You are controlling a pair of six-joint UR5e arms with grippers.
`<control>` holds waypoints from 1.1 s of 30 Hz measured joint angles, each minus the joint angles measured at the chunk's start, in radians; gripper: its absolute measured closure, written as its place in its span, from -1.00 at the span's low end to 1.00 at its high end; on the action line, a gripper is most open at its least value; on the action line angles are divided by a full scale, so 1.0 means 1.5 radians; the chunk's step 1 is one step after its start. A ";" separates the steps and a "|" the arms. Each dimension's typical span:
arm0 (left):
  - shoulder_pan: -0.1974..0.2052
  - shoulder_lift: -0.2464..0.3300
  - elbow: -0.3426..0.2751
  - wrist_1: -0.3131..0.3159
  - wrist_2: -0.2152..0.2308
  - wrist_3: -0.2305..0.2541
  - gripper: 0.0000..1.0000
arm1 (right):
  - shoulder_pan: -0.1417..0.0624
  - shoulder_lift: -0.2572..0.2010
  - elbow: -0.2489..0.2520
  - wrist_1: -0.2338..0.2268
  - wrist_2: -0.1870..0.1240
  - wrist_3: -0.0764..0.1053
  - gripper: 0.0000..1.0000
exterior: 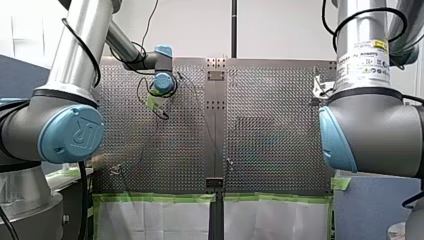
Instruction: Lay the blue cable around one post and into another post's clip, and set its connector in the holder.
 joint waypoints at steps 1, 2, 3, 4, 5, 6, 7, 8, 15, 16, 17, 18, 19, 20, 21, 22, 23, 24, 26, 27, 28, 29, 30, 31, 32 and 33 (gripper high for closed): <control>0.000 0.000 0.000 0.000 0.000 0.000 -1.00 | -0.001 0.005 0.000 -0.001 -0.007 -0.003 0.98; 0.000 0.000 0.000 -0.001 -0.001 0.000 -1.00 | -0.001 0.010 0.000 -0.003 -0.015 -0.005 0.98; -0.001 0.000 0.000 -0.001 -0.001 0.000 -1.00 | -0.001 0.012 0.000 -0.005 -0.020 -0.007 0.98; -0.001 0.000 0.000 -0.001 -0.002 0.001 -1.00 | -0.001 0.014 0.000 -0.009 -0.028 -0.008 0.98; -0.001 0.000 0.000 -0.001 -0.002 0.001 -1.00 | 0.000 0.015 0.000 -0.011 -0.034 -0.009 0.98; -0.001 0.000 0.000 -0.001 -0.002 0.001 -1.00 | 0.000 0.016 0.000 -0.013 -0.039 -0.010 0.98; -0.001 0.000 0.000 -0.001 -0.003 0.001 -1.00 | 0.000 0.016 0.000 -0.014 -0.045 -0.010 0.98; -0.001 0.000 0.000 -0.001 -0.003 0.001 -1.00 | 0.000 0.016 0.000 -0.015 -0.051 -0.010 0.98; 0.001 0.000 0.000 -0.001 -0.003 0.001 -1.00 | 0.000 0.018 0.001 -0.036 -0.093 -0.005 0.98; 0.001 0.000 0.000 -0.001 -0.003 0.001 -1.00 | 0.000 0.018 0.001 -0.040 -0.101 -0.004 0.98; 0.001 0.000 0.000 -0.001 -0.003 0.001 -1.00 | -0.001 0.019 0.001 -0.043 -0.107 -0.002 0.98; 0.001 0.000 0.000 -0.001 -0.003 0.001 -1.00 | -0.001 0.019 0.001 -0.046 -0.113 0.000 0.98; 0.002 0.000 0.000 -0.001 -0.003 0.000 -1.00 | -0.003 0.019 0.001 -0.051 -0.121 0.005 0.98; 0.002 0.000 0.000 0.000 -0.002 0.000 -1.00 | -0.003 0.019 0.001 -0.055 -0.127 0.009 0.98; 0.002 0.000 0.000 0.000 -0.002 0.000 -1.00 | -0.004 0.020 0.001 -0.060 -0.133 0.013 0.98; 0.002 0.000 0.000 -0.001 -0.001 0.000 -1.00 | -0.004 0.020 0.001 -0.065 -0.139 0.018 0.98; 0.002 0.000 0.000 -0.001 -0.001 0.000 -1.00 | -0.005 0.022 0.000 -0.070 -0.147 0.025 0.98; 0.003 0.000 0.000 -0.001 -0.001 0.000 -1.00 | -0.005 0.023 0.000 -0.072 -0.153 0.029 0.98; 0.003 0.000 0.000 -0.001 -0.001 -0.001 -1.00 | -0.005 0.027 0.000 -0.076 -0.167 0.036 0.98; 0.003 0.000 0.000 -0.001 -0.001 -0.001 -1.00 | -0.005 0.028 0.000 -0.076 -0.173 0.037 0.98; 0.003 0.000 0.000 -0.001 -0.001 -0.001 -1.00 | -0.005 0.030 0.000 -0.077 -0.179 0.038 0.98; 0.003 0.000 0.000 -0.001 -0.001 -0.001 -1.00 | -0.005 0.032 0.000 -0.077 -0.188 0.039 0.98; 0.003 0.000 0.000 -0.001 -0.001 -0.001 -1.00 | -0.005 0.033 0.000 -0.077 -0.194 0.040 0.98; 0.003 0.000 0.000 -0.001 -0.001 -0.001 -1.00 | -0.005 0.034 0.000 -0.077 -0.202 0.040 0.98; 0.003 0.000 0.000 -0.001 -0.001 -0.001 -1.00 | -0.006 0.035 -0.001 -0.077 -0.208 0.040 0.98; 0.003 0.000 0.000 -0.001 -0.001 -0.001 -1.00 | -0.006 0.035 -0.001 -0.076 -0.215 0.040 0.98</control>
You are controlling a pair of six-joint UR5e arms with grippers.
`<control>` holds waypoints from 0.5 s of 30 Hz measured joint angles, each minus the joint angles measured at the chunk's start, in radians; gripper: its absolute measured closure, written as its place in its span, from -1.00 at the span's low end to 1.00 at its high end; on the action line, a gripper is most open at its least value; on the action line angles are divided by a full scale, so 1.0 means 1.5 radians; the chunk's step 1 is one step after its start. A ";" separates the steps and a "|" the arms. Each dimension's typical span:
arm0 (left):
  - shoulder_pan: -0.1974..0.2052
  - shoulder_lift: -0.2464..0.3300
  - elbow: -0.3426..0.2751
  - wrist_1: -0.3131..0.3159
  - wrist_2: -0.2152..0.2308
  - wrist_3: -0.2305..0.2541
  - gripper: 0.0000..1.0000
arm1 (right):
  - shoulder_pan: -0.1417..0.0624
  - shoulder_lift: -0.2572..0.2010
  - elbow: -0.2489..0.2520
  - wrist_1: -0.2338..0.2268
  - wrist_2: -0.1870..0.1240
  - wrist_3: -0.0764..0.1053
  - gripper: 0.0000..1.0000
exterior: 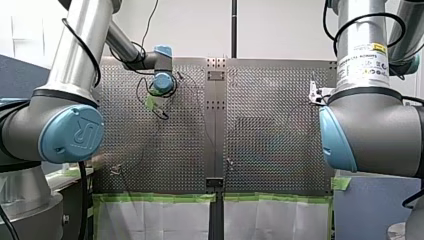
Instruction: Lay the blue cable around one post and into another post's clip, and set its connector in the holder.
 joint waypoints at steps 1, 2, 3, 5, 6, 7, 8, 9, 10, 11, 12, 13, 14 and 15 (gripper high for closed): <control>0.000 0.000 0.000 0.000 0.000 0.000 -1.00 | 0.000 0.001 -0.001 0.002 -0.009 0.000 0.98; 0.000 0.000 0.000 0.000 0.000 0.000 -1.00 | 0.000 0.001 -0.002 0.005 -0.016 0.000 0.98; 0.000 0.000 0.000 0.000 -0.001 0.000 -1.00 | 0.000 0.002 -0.004 0.007 -0.022 0.000 0.98; 0.000 0.000 0.000 0.000 -0.001 0.000 -1.00 | 0.000 0.004 -0.008 0.013 -0.039 -0.001 0.98; 0.000 0.000 0.000 0.000 0.000 0.000 -1.00 | 0.000 0.005 -0.010 0.015 -0.045 -0.001 0.98; 0.000 0.000 0.000 0.000 0.000 0.000 -1.00 | 0.000 0.006 -0.013 0.020 -0.053 -0.003 0.98; 0.000 0.000 0.000 0.000 0.000 -0.001 -1.00 | 0.000 0.007 -0.015 0.023 -0.059 -0.005 0.98; 0.000 0.000 0.000 0.000 0.001 -0.001 -1.00 | 0.000 0.009 -0.017 0.028 -0.065 -0.008 0.98; 0.000 0.000 0.000 0.000 0.001 -0.001 -1.00 | -0.001 0.010 -0.020 0.034 -0.072 -0.013 0.98; 0.000 0.000 0.000 0.000 0.001 -0.002 -1.00 | -0.001 0.012 -0.022 0.040 -0.078 -0.017 0.98; 0.000 0.000 0.000 0.000 0.001 -0.002 -1.00 | -0.001 0.013 -0.024 0.045 -0.081 -0.022 0.98; 0.000 0.000 0.000 0.000 0.001 -0.002 -1.00 | -0.002 0.014 -0.026 0.051 -0.082 -0.028 0.98; 0.000 0.000 0.000 0.000 0.001 -0.002 -1.00 | -0.003 0.014 -0.027 0.055 -0.081 -0.032 0.98; 0.001 0.000 0.000 0.000 0.001 -0.002 -1.00 | -0.003 0.014 -0.028 0.058 -0.078 -0.036 0.98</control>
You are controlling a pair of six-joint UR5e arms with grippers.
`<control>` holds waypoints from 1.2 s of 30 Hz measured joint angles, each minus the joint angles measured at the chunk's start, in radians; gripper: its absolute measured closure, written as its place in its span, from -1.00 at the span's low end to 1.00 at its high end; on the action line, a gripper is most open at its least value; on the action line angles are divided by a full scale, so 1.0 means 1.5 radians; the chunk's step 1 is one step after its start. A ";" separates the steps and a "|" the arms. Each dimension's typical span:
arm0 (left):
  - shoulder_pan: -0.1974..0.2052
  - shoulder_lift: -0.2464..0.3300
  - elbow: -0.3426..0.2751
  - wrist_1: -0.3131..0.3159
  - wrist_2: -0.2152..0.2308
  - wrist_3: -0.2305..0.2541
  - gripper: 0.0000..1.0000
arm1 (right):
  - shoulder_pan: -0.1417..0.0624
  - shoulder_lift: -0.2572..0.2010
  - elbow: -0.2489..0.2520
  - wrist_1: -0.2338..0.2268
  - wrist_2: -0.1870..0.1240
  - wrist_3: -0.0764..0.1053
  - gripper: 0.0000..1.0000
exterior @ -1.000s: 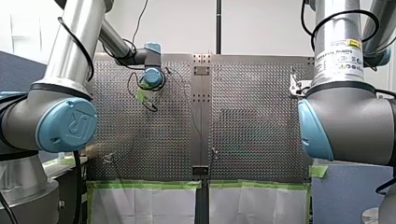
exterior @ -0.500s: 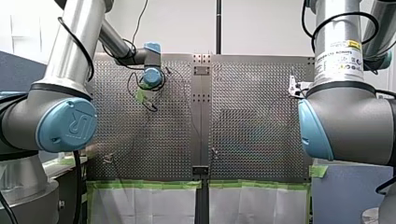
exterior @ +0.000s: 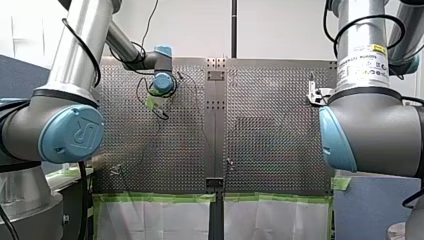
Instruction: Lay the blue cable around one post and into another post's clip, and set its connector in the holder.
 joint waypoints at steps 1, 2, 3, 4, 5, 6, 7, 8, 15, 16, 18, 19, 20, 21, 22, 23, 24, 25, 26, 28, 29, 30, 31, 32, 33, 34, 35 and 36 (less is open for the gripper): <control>0.000 0.000 0.000 0.000 0.000 0.000 -1.00 | -0.001 0.000 -0.001 0.004 0.006 -0.005 0.98; 0.001 0.000 0.000 0.000 0.000 0.000 -1.00 | -0.002 0.000 -0.002 0.006 0.011 -0.008 0.98; 0.001 0.000 0.000 0.000 0.000 0.000 -1.00 | -0.004 0.000 -0.002 0.009 0.016 -0.012 0.98; 0.001 0.000 0.000 0.000 0.000 0.000 -1.00 | -0.006 0.001 -0.003 0.014 0.024 -0.018 0.98; 0.002 0.000 0.000 0.000 0.000 0.000 -1.00 | -0.007 0.001 -0.004 0.019 0.030 -0.023 0.98; 0.002 0.000 0.000 0.000 0.000 0.000 -1.00 | -0.009 0.001 -0.005 0.023 0.037 -0.029 0.98; 0.002 0.000 0.000 0.000 0.000 0.000 -1.00 | -0.010 0.001 -0.006 0.029 0.045 -0.037 0.98; 0.002 0.000 0.000 0.000 0.000 0.000 -1.00 | -0.011 0.001 -0.007 0.032 0.052 -0.043 0.98; 0.003 0.000 0.000 0.001 0.001 -0.001 -1.00 | -0.015 0.001 -0.009 0.035 0.097 -0.074 0.98; 0.003 0.000 0.000 0.001 0.001 -0.001 -1.00 | -0.015 0.001 -0.009 0.034 0.105 -0.075 0.98; 0.003 0.000 0.000 0.001 0.001 -0.001 -1.00 | -0.015 0.002 -0.010 0.033 0.117 -0.074 0.98; 0.003 0.000 0.000 0.001 0.001 -0.001 -1.00 | -0.014 0.004 -0.011 0.032 0.125 -0.072 0.98; 0.003 0.000 0.000 0.001 0.001 -0.001 -1.00 | -0.014 0.006 -0.013 0.033 0.132 -0.070 0.98; 0.003 0.000 0.000 0.001 0.001 -0.001 -1.00 | -0.012 0.009 -0.016 0.034 0.138 -0.070 0.98; 0.003 0.000 0.000 0.001 0.001 -0.001 -1.00 | -0.011 0.013 -0.018 0.036 0.146 -0.071 0.98; 0.003 0.000 0.000 0.001 0.002 -0.001 -1.00 | -0.010 0.015 -0.021 0.037 0.152 -0.072 0.98; 0.003 0.000 0.000 0.001 0.003 -0.001 -1.00 | -0.008 0.017 -0.023 0.037 0.157 -0.073 0.98; 0.004 0.000 0.000 0.001 0.003 -0.001 -1.00 | -0.006 0.018 -0.026 0.037 0.162 -0.072 0.98; 0.004 0.000 0.000 0.001 0.003 -0.002 -1.00 | -0.005 0.019 -0.028 0.037 0.165 -0.071 0.98; 0.004 0.000 0.000 0.001 0.004 -0.002 -1.00 | -0.002 0.021 -0.032 0.035 0.168 -0.067 0.98; 0.004 0.000 0.000 0.001 0.004 -0.003 -1.00 | 0.000 0.021 -0.033 0.034 0.169 -0.066 0.98; 0.004 0.000 0.000 0.001 0.004 -0.003 -1.00 | 0.001 0.022 -0.035 0.033 0.169 -0.065 0.98; 0.004 0.000 0.000 0.001 0.004 -0.003 -1.00 | 0.002 0.023 -0.037 0.031 0.169 -0.063 0.98; 0.004 0.000 0.000 0.001 0.004 -0.003 -1.00 | 0.003 0.024 -0.039 0.030 0.169 -0.061 0.98; 0.004 0.000 0.000 0.001 0.004 -0.003 -1.00 | 0.004 0.025 -0.040 0.028 0.169 -0.059 0.98; 0.004 0.000 0.000 0.001 0.004 -0.003 -1.00 | 0.006 0.028 -0.043 0.027 0.169 -0.057 0.98; 0.004 0.000 0.000 0.000 0.004 -0.003 -1.00 | 0.007 0.030 -0.044 0.026 0.169 -0.055 0.98; 0.004 0.000 0.000 0.000 0.004 -0.003 -1.00 | 0.009 0.032 -0.046 0.026 0.169 -0.054 0.98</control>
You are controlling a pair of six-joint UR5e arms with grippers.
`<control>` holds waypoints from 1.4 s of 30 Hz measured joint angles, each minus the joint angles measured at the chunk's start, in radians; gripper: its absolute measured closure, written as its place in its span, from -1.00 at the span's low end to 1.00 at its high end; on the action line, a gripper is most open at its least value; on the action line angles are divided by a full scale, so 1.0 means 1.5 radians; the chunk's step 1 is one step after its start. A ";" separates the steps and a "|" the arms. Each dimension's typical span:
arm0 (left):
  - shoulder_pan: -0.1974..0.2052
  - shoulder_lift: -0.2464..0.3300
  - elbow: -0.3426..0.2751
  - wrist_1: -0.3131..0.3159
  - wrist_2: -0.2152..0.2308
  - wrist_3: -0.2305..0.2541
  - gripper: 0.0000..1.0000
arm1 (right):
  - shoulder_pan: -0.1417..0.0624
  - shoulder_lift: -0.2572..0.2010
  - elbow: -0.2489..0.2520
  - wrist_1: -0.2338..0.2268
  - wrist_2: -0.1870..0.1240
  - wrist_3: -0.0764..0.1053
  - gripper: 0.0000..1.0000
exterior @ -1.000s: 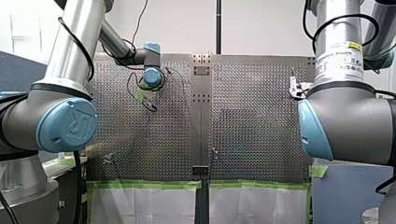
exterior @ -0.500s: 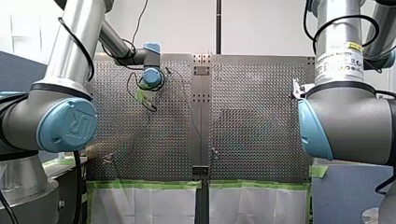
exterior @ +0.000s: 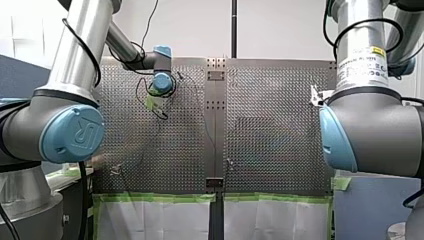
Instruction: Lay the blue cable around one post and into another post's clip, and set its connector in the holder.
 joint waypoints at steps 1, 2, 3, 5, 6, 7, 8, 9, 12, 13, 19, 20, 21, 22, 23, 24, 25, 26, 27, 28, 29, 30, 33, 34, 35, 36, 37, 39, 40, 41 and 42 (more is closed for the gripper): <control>0.000 0.000 0.000 0.000 0.000 0.000 -1.00 | 0.002 0.003 -0.002 -0.001 0.000 0.001 0.98; 0.000 0.000 0.000 0.000 0.000 0.000 -1.00 | 0.003 0.005 -0.003 -0.001 0.000 0.001 0.98; 0.000 0.000 0.000 0.000 0.000 0.000 -1.00 | 0.004 0.007 -0.004 -0.002 0.000 0.002 0.98; 0.000 0.000 0.000 0.001 0.000 0.000 -1.00 | 0.006 0.010 -0.005 -0.005 0.001 0.003 0.98; 0.000 0.000 0.000 0.001 0.000 0.000 -1.00 | 0.008 0.011 -0.006 -0.005 0.001 0.004 0.98; 0.000 0.000 0.000 0.001 0.001 0.000 -1.00 | 0.009 0.012 -0.007 -0.006 0.001 0.004 0.98; 0.000 0.000 0.000 0.001 0.001 0.000 -1.00 | 0.011 0.012 -0.009 -0.006 0.002 0.005 0.98; 0.000 0.000 0.000 0.001 0.001 0.000 -1.00 | 0.012 0.012 -0.010 -0.006 0.002 0.006 0.98; 0.001 0.000 0.000 0.001 0.001 0.000 -1.00 | 0.015 0.013 -0.013 -0.007 0.004 0.008 0.98; 0.001 0.000 0.000 0.001 0.001 0.000 -1.00 | 0.016 0.013 -0.014 -0.007 0.005 0.009 0.98; 0.002 0.000 0.001 0.000 0.002 0.000 -1.00 | 0.019 0.013 -0.015 -0.009 0.012 0.014 0.98; 0.002 0.000 0.001 0.000 0.002 0.000 -1.00 | 0.019 0.013 -0.015 -0.010 0.014 0.015 0.98; 0.002 0.000 0.001 0.000 0.002 0.000 -1.00 | 0.019 0.013 -0.015 -0.010 0.016 0.017 0.98; 0.002 0.000 0.001 0.000 0.002 0.000 -1.00 | 0.019 0.013 -0.016 -0.012 0.019 0.018 0.98; 0.002 0.000 0.001 0.000 0.002 0.000 -1.00 | 0.019 0.013 -0.016 -0.013 0.020 0.019 0.98; 0.003 0.000 0.000 0.000 0.002 0.000 -1.00 | 0.019 0.013 -0.016 -0.014 0.022 0.020 0.98; 0.003 0.000 0.000 0.000 0.002 0.000 -1.00 | 0.020 0.013 -0.016 -0.016 0.024 0.022 0.98; 0.003 0.000 0.000 0.000 0.002 0.000 -1.00 | 0.020 0.013 -0.015 -0.017 0.025 0.023 0.98; 0.003 0.000 0.000 0.001 0.002 0.000 -1.00 | 0.020 0.013 -0.015 -0.019 0.026 0.024 0.98; 0.003 0.000 0.000 0.001 0.002 0.000 -1.00 | 0.021 0.013 -0.015 -0.021 0.027 0.025 0.98; 0.003 0.000 0.000 0.001 0.002 0.000 -1.00 | 0.021 0.013 -0.016 -0.023 0.029 0.026 0.98; 0.003 0.000 0.000 0.001 0.002 0.000 -1.00 | 0.022 0.013 -0.015 -0.025 0.030 0.028 0.98; 0.003 0.000 0.000 0.001 0.002 0.000 -1.00 | 0.024 0.014 -0.015 -0.029 0.035 0.032 0.98; 0.003 0.000 0.000 0.001 0.002 0.000 -1.00 | 0.025 0.014 -0.015 -0.031 0.036 0.033 0.98; 0.003 0.000 0.000 0.001 0.002 0.000 -1.00 | 0.025 0.014 -0.015 -0.032 0.038 0.034 0.98; 0.003 0.000 0.000 0.001 0.002 0.000 -1.00 | 0.026 0.014 -0.015 -0.034 0.039 0.036 0.98; 0.003 0.000 0.000 0.001 0.003 -0.001 -1.00 | 0.026 0.014 -0.015 -0.035 0.040 0.037 0.98; 0.003 0.000 0.000 0.001 0.003 -0.001 -1.00 | 0.027 0.014 -0.015 -0.038 0.042 0.039 0.98; 0.003 0.000 0.000 0.001 0.004 -0.001 -1.00 | 0.028 0.015 -0.015 -0.038 0.042 0.039 0.98; 0.003 0.000 0.000 0.001 0.004 -0.002 -1.00 | 0.028 0.015 -0.015 -0.038 0.043 0.039 0.98; 0.003 0.000 0.000 0.001 0.004 -0.002 -1.00 | 0.029 0.015 -0.015 -0.038 0.043 0.040 0.98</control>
